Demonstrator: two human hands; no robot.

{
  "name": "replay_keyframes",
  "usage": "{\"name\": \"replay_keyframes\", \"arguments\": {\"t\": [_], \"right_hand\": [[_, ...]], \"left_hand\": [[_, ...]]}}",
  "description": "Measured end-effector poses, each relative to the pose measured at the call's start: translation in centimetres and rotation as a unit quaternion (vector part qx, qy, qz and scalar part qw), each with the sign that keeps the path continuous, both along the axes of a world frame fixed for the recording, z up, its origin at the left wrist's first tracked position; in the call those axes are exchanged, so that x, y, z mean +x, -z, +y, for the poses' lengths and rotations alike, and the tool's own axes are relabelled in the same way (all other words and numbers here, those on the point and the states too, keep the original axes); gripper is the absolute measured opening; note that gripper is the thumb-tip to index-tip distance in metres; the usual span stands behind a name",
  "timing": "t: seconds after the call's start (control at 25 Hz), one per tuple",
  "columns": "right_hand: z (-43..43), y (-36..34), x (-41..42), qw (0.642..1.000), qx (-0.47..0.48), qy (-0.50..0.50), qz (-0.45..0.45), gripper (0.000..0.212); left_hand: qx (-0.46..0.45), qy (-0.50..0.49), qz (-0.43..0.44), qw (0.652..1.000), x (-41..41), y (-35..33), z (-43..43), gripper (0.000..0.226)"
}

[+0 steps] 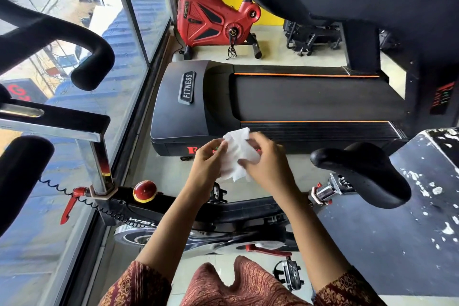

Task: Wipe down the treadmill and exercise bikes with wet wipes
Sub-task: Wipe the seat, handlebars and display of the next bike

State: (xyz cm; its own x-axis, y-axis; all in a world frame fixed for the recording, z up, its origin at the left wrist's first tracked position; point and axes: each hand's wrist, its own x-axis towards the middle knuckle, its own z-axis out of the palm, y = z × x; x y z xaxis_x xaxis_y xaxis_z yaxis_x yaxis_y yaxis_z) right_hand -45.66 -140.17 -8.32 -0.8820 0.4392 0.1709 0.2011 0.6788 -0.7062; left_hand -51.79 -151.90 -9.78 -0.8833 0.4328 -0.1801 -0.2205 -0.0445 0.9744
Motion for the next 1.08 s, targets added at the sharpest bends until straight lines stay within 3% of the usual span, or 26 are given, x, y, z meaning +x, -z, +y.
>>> {"name": "replay_keyframes", "arguments": {"t": [0.12,0.2,0.28,0.4,0.56,0.68,0.72,0.8,0.88,0.92,1.0,1.08], "right_hand": [[-1.0,0.0,0.1,0.979,0.026,-0.176,-0.102,0.075],[-0.8,0.0,0.3,0.962,0.043,-0.226,-0.148,0.073],[-0.4,0.2,0.3,0.982,-0.019,-0.179,-0.055,0.048],[0.8,0.4,0.1,0.988,-0.138,-0.048,0.05,0.027],[1.0,0.7,0.3,0.954,-0.294,-0.055,0.008,0.048],[0.9,1.2,0.6,0.959,-0.275,-0.069,0.001,0.062],[1.0,1.3,0.7,0.961,-0.269,-0.066,0.006,0.063],[1.3,1.3,0.8,0.956,-0.285,-0.058,0.025,0.063],[1.6,1.2,1.0,0.951,-0.303,-0.056,0.039,0.062],[1.7,1.2,1.2,0.95,-0.304,-0.059,0.042,0.062],[1.8,1.1,1.5,0.946,-0.312,-0.074,0.054,0.061],[1.6,0.9,1.8,0.935,-0.334,-0.095,0.077,0.06]], "left_hand": [[0.051,0.002,0.009,0.999,0.3,-0.1,0.1,0.039],[0.067,-0.02,0.014,0.997,-0.1,-0.1,-0.3,0.037],[0.071,-0.047,0.016,0.996,-0.3,-0.2,-0.7,0.019],[0.07,-0.048,-0.003,0.996,-0.3,-0.2,-1.1,0.022],[0.063,-0.048,-0.014,0.997,-0.6,-0.3,-1.2,0.021],[0.04,-0.059,-0.007,0.997,-0.7,0.0,-0.9,0.009],[0.02,-0.062,0.008,0.998,-0.6,0.3,-0.8,0.014],[-0.087,-0.067,0.143,0.984,-0.8,1.0,-1.1,0.044],[-0.156,-0.013,0.309,0.938,-1.0,1.4,-1.4,0.055],[-0.16,0.041,0.329,0.93,-0.9,1.1,-1.4,0.056],[-0.161,0.138,0.29,0.933,-0.6,0.9,-1.3,0.058],[-0.152,0.172,0.259,0.938,-0.4,1.1,-1.2,0.048]]}}
